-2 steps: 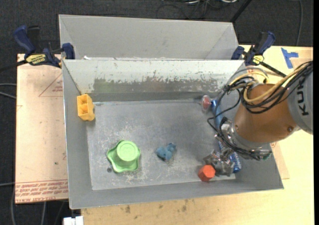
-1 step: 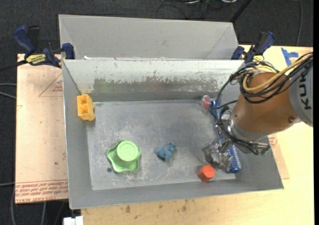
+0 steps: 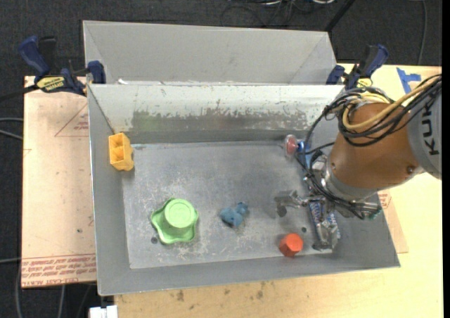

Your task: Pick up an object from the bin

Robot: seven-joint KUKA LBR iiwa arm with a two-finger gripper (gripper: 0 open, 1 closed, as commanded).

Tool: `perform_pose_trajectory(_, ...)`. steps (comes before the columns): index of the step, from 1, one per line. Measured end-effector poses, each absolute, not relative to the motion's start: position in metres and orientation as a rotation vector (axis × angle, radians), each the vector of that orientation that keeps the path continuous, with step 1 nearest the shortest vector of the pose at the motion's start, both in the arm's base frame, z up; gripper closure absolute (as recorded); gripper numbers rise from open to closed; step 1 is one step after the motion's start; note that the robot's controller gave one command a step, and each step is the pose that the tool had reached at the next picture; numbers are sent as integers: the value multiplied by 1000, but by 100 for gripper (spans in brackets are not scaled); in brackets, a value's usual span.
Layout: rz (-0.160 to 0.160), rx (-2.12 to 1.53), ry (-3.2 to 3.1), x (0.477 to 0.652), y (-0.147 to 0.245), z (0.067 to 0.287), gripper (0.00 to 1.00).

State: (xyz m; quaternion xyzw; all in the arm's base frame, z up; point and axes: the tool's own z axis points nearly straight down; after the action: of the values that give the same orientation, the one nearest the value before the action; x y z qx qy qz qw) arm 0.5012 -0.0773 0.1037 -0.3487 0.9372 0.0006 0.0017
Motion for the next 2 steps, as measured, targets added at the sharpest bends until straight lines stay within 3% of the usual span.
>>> perform_pose_trajectory(1, 0, -1640, 2673, 486, -52, 73, 0)
perform_pose_trajectory(2, 1, -1640, 2676, 485, -53, 73, 100)
